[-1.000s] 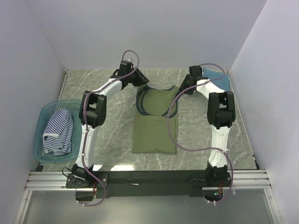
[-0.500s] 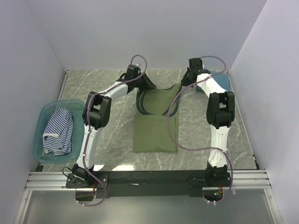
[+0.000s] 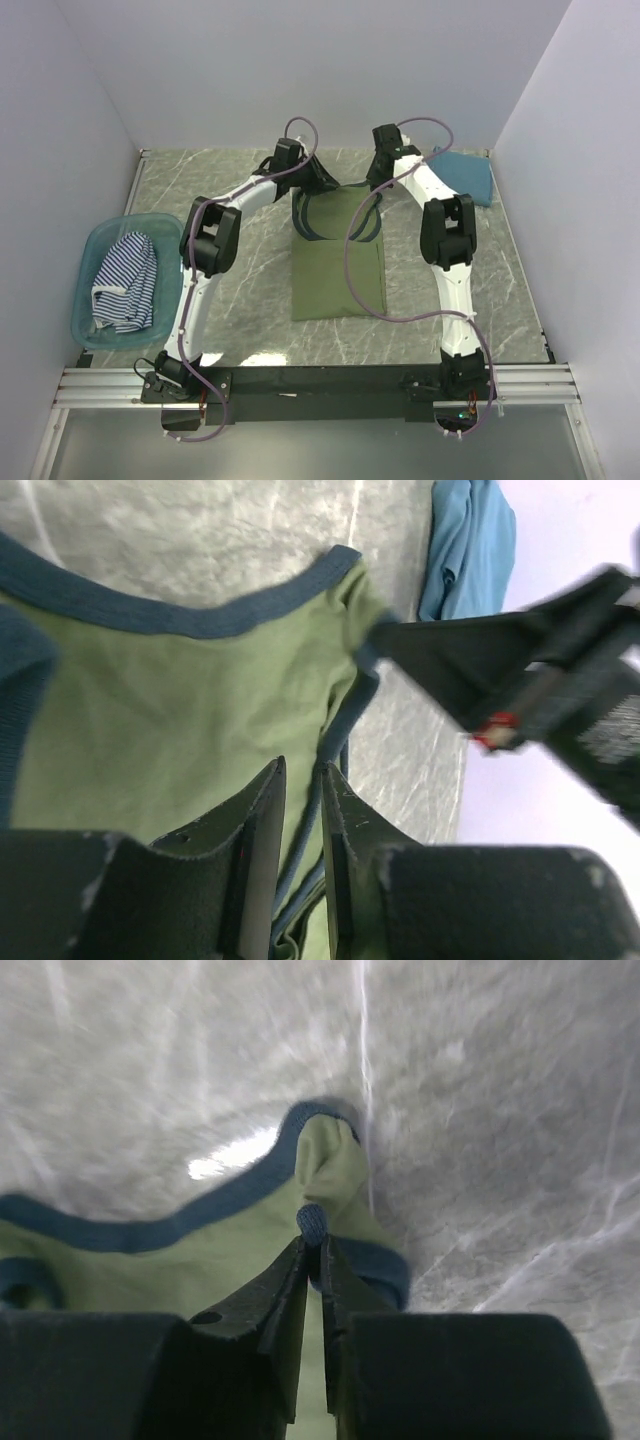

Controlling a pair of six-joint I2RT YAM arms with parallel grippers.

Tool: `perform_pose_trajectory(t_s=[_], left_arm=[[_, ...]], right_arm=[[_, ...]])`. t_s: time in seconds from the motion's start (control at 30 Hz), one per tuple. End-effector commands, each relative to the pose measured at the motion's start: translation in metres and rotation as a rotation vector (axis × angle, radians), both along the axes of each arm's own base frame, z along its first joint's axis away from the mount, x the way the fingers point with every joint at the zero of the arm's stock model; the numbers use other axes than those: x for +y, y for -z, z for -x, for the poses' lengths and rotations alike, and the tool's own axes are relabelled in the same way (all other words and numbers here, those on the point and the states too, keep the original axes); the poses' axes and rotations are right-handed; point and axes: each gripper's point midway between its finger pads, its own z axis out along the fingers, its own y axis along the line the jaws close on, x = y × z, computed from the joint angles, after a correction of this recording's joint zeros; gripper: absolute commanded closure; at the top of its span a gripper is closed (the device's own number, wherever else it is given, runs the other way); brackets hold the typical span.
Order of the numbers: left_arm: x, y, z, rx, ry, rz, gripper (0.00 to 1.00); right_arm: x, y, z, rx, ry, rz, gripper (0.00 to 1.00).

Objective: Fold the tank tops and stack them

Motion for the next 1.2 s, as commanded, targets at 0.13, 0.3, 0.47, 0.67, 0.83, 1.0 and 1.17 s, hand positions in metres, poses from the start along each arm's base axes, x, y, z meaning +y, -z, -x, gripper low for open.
perform_pose_trajectory(t_s=[0.13,0.3,0.47,0.67,0.83,1.0,1.17], left_arm=[[-0.013,-0.011,0.005,-0.025,0.036,0.051,0.74],[-0.013,-0.018,0.004,-0.050,0.034,0.060,0.74],[-0.008,-0.010,0.011,-0.030,0.026,0.048,0.75],[-0.005,-0.011,0.022,-0.032,0.022,0.041,0.76],[-0.002,-0.021,0.026,-0.045,0.018,0.034,0.75],[-0.001,-0.041,0.029,-0.077,0.023,0.036,0.73],[0.001,-0.059,0.031,-0.114,0.034,0.022,0.70]], right_arm=[[0.021,-0.003,-0.009,-0.052,-0.025,-0.015,0.78],[0.032,-0.001,-0.017,-0.072,-0.029,-0.076,0.80],[0.029,0.007,-0.030,-0.077,0.007,-0.129,0.99],[0.042,0.024,-0.039,-0.071,0.026,-0.235,1.00],[0.046,0.037,-0.038,-0.046,0.028,-0.303,0.91],[0.054,0.015,-0.044,-0.080,-0.040,-0.394,0.60],[0.064,-0.026,-0.049,-0.185,-0.162,-0.440,0.48]])
